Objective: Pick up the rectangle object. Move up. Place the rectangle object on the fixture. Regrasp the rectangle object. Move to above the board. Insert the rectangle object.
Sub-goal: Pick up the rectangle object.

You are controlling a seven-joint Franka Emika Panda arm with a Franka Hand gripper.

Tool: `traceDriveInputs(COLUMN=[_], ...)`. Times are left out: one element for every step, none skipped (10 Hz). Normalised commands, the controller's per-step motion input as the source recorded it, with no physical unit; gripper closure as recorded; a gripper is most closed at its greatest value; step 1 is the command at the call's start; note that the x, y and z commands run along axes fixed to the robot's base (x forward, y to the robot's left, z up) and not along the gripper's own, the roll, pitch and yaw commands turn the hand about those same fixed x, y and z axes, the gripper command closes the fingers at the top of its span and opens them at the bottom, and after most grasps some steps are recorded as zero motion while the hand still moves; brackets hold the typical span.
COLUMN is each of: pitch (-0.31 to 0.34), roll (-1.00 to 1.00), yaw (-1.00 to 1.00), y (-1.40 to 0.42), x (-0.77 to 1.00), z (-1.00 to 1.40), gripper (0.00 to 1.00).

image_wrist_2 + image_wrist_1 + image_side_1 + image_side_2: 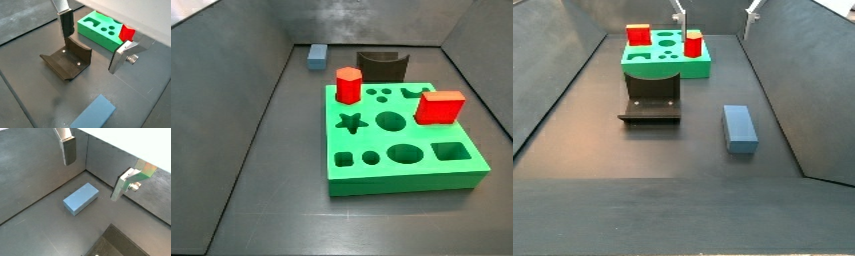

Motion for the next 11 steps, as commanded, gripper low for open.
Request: traceDriveInputs(pitch=[-0.086,-0.107,-0.130,-0.114,-0.131,-0.114,-0.131,-0.164,-0.164,-0.153,-0.160], roll=[0.00,0.00,-0.01,0.00,0.00,0.00,0.00,-0.03,-0.01,0.00,-0.02], yaw=[0.00,0.04,0.07,0.08,0.09,0.13,0.14,0.13,0.09,0.07,0.03], y=[0.00,0.00,0.03,0.06,0.11,0.13,0.14,0.16,0.14,0.13,0.11], x=[-0.11,-0.16,-0.13,-0.13,-0.26,-0.16,-0.21,-0.20,-0.23,-0.21,-0.20], z=[-0.38,-0.53,-0.49,-0.46,-0.49,-0.49,-0.55,-0.53,-0.53,-0.55,-0.51], gripper=[0.00,0.00,0.00,0.00,0.00,0.00,0.00,0.00,0.00,0.00,0.00])
